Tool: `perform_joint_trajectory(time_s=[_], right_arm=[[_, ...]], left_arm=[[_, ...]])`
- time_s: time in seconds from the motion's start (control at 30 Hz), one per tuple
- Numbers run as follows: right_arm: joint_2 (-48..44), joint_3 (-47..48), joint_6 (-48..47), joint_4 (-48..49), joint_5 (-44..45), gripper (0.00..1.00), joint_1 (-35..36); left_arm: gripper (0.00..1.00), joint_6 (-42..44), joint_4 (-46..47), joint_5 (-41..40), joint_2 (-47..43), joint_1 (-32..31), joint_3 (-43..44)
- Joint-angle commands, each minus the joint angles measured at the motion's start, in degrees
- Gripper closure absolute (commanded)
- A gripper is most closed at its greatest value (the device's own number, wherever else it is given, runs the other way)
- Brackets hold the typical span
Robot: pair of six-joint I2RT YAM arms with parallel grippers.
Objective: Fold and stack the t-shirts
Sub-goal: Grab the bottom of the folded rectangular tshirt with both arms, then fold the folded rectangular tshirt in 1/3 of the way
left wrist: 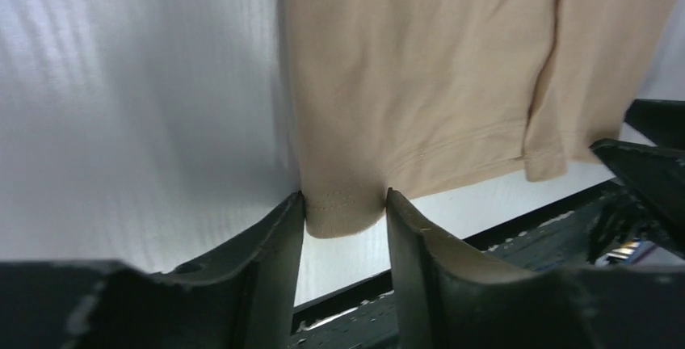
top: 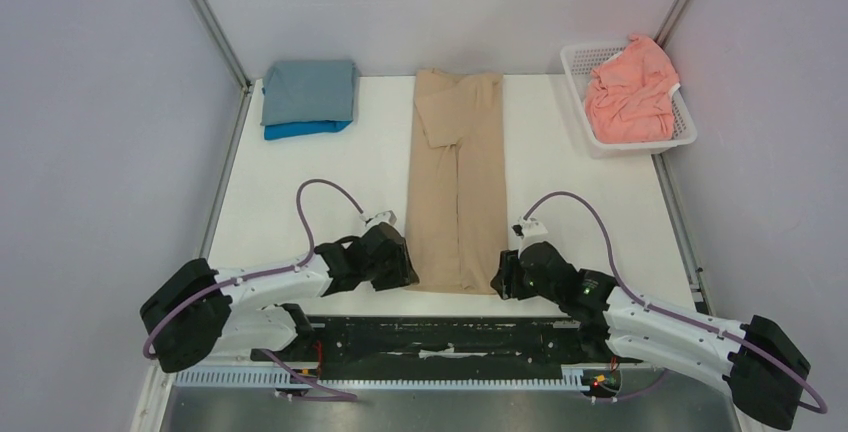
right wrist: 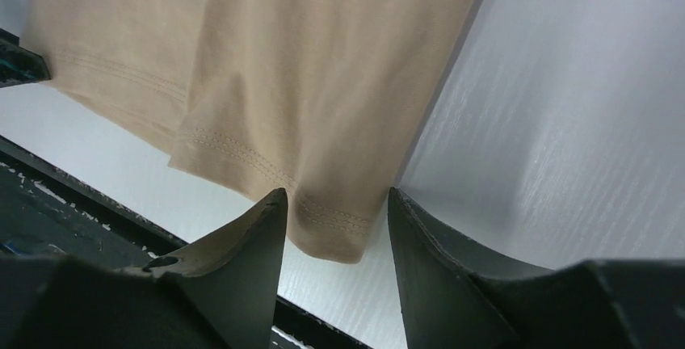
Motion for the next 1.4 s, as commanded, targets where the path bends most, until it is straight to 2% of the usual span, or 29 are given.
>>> perform_joint_trajectory(time_s=[0.0, 0.13, 0.23, 0.43, 0.5, 0.57, 0.67, 0.9, 1.0, 1.07, 1.23, 1.37], right_arm=[[-0.24, -1.74, 2.07, -1.88, -1.70, 0.49, 0.16], [-0.84, -0.91, 1.96, -4.38, -1.09, 0.49, 0.16], [-0.75, 0.19, 1.63, -6.87, -0.77, 0.53, 0.16], [-0.38, -1.95, 3.30, -4.34, -6.56, 0.62, 0.16], [-0.03, -2.74, 3.53, -3.30, -6.20, 0.73, 0.16], [0.11, -2.42, 3.59, -2.68, -4.73, 0.86, 0.20], [-0.51, -0.80, 3.21, -1.02, -2.08, 0.93, 0.20], [-0.72, 2.90, 2.35, 4.59, 6.70, 0.98, 0.14], [0.18, 5.15, 1.48, 6.45, 11.00, 0.99, 0.11], [0.97, 7.43, 0.69, 6.63, 15.23, 0.99, 0.16], [5.84, 15.03, -3.73, 7.27, 22.51, 0.98, -1.11], [12.58, 19.27, -7.97, 11.29, 20.22, 0.99, -5.77]], left_arm=[[0.54, -3.42, 6.12, 2.01, 4.85, -0.71, -3.92], [0.80, -3.57, 6.12, 1.71, 5.54, -0.71, -4.04], [0.89, -3.54, 4.53, 1.00, 4.26, -0.78, -4.04], [0.90, -2.14, 3.56, 1.28, 2.36, -0.80, -4.18], [0.90, -1.85, 3.44, 1.54, 2.73, -0.80, -3.89], [0.95, -1.31, 3.16, 1.69, 2.69, -0.75, -3.03], [0.98, -0.70, 3.00, 0.38, 1.58, -0.80, -1.16], [0.98, 2.40, 0.89, -3.64, 4.24, 0.12, 9.37], [0.98, 2.53, -4.41, -9.28, 6.81, 1.44, 15.56], [0.98, 2.99, -4.55, -10.82, 8.14, 2.70, 18.39], [0.98, 5.28, -3.12, -9.37, 12.81, 8.13, 25.15], [0.98, 6.62, -0.52, -5.45, 17.09, 13.79, 29.23]])
